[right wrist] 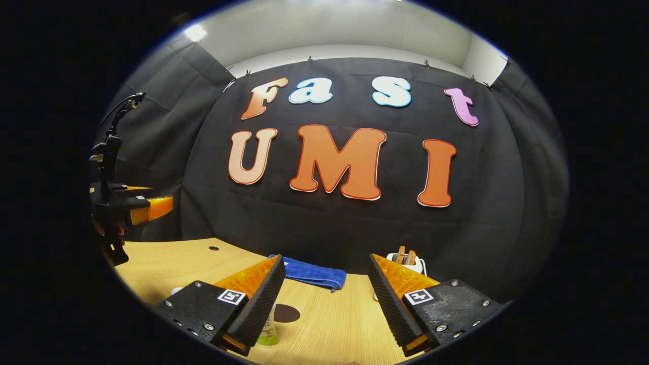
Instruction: Open the teacup lid with one hand, grasp the water bottle and pour water into the teacup with the other hand; after pouring, place the water bottle on the coaster and then close the teacup lid.
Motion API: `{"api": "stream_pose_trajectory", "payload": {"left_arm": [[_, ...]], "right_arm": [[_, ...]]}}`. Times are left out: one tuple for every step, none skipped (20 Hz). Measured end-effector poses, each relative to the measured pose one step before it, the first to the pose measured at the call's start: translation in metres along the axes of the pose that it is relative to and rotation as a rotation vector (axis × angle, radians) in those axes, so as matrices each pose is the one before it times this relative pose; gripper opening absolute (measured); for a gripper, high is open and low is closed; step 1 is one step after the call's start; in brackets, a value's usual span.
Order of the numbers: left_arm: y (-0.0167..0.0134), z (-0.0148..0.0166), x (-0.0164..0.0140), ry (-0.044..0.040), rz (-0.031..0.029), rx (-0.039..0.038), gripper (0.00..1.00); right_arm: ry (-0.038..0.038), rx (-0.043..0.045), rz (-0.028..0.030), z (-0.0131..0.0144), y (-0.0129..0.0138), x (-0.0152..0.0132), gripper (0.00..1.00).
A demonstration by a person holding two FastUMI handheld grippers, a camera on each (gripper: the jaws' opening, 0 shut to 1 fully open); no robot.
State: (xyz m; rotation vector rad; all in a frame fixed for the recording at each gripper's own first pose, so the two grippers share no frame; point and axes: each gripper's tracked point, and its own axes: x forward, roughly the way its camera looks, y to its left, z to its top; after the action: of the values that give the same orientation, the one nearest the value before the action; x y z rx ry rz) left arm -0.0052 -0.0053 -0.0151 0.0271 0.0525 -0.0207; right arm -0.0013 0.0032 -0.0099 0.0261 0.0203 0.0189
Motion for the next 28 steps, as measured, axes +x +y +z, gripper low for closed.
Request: {"api": "stream_pose_trajectory", "payload": {"left_arm": [[0.00026,-0.00409,0.00007,0.00918,-0.00254,0.00448,0.97],[-0.00025,-0.00363,0.00001,0.00871,-0.00487,0.00282,0.96],[-0.00151,-0.00289,0.00052,0.01081,-0.01039,0.00307,0.96],[-0.00239,-0.00539,-0.00109,0.00964,-0.00799,0.00385,0.97],[-0.00155,-0.00522,0.00008,0.01108,-0.00623,0.00391,0.97],[0.00066,-0.00509,0.00073,0.01212,-0.00629,0.00113,0.97],[-0.0016,-0.00645,0.00065,0.01728,-0.00847,-0.00114,0.97],[-0.0036,-0.00902,-0.00002,0.02258,-0.01028,-0.00229,0.96],[-0.00092,-0.00807,-0.00067,0.01974,-0.00903,-0.00226,0.98],[-0.00317,-0.00721,-0.00015,0.01583,-0.0116,-0.00197,0.96],[-0.00494,-0.00647,-0.00056,0.01209,-0.01826,-0.00273,0.98],[-0.00541,-0.00581,0.00033,0.00858,-0.02395,-0.00263,0.97],[-0.0054,-0.0077,0.00079,0.01179,-0.02307,-0.00202,0.98],[-0.00628,-0.00731,0.00065,0.01618,-0.02186,0.00271,0.98],[-0.00484,-0.00628,0.00084,0.00862,-0.02239,0.00743,0.98],[-0.0064,-0.00638,-0.00049,0.00951,-0.01932,0.01371,0.98],[-0.00606,-0.00488,-0.00054,0.00647,-0.01889,0.01572,0.98],[-0.00605,-0.00576,-0.00023,0.00744,-0.0169,0.0133,0.98],[-0.00502,-0.00799,0.00124,0.01244,-0.01614,0.01288,0.98],[-0.00464,-0.0063,0.00199,0.01219,-0.01374,0.01086,0.98],[-0.00538,-0.00777,0.00048,0.01695,-0.01484,0.00818,0.96],[-0.00499,-0.00732,0.00098,0.01771,-0.0146,0.00391,0.98],[-0.00526,-0.00755,0.00072,0.01923,-0.0162,0.00012,0.98],[-0.00153,-0.00678,0.00227,0.01815,-0.00809,-0.00091,0.98],[-0.00221,-0.00494,0.00269,0.01695,-0.00803,-0.00038,0.98],[-0.00448,-0.009,0.00104,0.01687,-0.00609,0.00125,0.97],[-0.00112,-0.00735,-0.00017,0.01932,-0.00132,0.00132,0.96],[-0.001,-0.00755,0.00176,0.01631,-0.00118,0.00224,0.96]], "right_arm": [[0.00539,0.00042,0.0033,-0.00228,0.0018,0.00056,0.98],[0.00498,-0.00125,0.0017,-0.00212,0.00096,0.00042,0.98],[0.00521,-0.00136,0.00287,-0.00256,0.00112,0.00078,0.98],[0.00287,0.00011,0.00452,-0.00219,0.00193,0.0002,0.99],[0.00482,0.00179,0.00452,-0.00203,0.0015,0.00022,0.98],[0.00525,0.00223,0.00574,-0.00343,0.00226,0.00068,0.98],[0.00903,0.00142,0.00204,-0.00429,0.00094,0.00111,0.98],[0.01207,-0.00099,0.00096,-0.0045,0.00069,0.00008,0.98],[0.00992,0.00023,0.00186,-0.00421,0.00133,0.00017,0.98],[0.009,0.00152,0.00454,-0.00428,0.00163,-0.00046,0.98],[0.00771,0.00215,0.00565,-0.00367,0.00113,0.00005,0.98],[0.00632,0.00243,0.00495,-0.00302,0.00101,-0.0003,0.98],[0.00582,0.00197,0.00466,-0.00334,0.00107,0.00017,0.98],[0.00552,0.0013,0.00412,-0.00364,0.00122,-0.0003,0.98],[0.00529,0.00037,0.00532,-0.00286,0.00164,-0.00046,0.98],[0.00431,-0.00024,0.00462,-0.00266,0.00157,-0.0008,0.98],[0.00443,-0.00093,0.00605,-0.00381,0.00162,0.0004,0.98],[0.00494,-0.00108,0.00623,-0.00304,0.00228,-0.00004,0.98],[0.00779,-0.00073,0.00595,-0.00327,0.00123,0.0003,0.98],[0.00534,0.00021,0.00705,-0.00303,0.00199,-0.00017,0.98],[0.00396,0.0021,0.00494,-0.00208,0.00132,0.0001,0.98],[0.00223,0.00371,0.00791,-0.00207,0.00179,-0.00067,0.98],[0.00272,0.00549,0.00772,-0.00222,0.00148,-0.00011,0.98],[0.00061,0.00838,0.01477,-0.00163,0.00235,-0.00143,0.98],[-0.0021,0.00757,0.0153,-0.00124,0.00406,-0.00069,0.98],[-0.00204,0.0061,0.00953,-0.00115,0.00243,-0.00079,0.98],[0.0,0.00239,0.0038,-0.00066,-0.00079,0.0001,0.98],[0.00268,-0.00044,0.00058,-0.00251,-0.00116,-0.00002,0.98]]}}
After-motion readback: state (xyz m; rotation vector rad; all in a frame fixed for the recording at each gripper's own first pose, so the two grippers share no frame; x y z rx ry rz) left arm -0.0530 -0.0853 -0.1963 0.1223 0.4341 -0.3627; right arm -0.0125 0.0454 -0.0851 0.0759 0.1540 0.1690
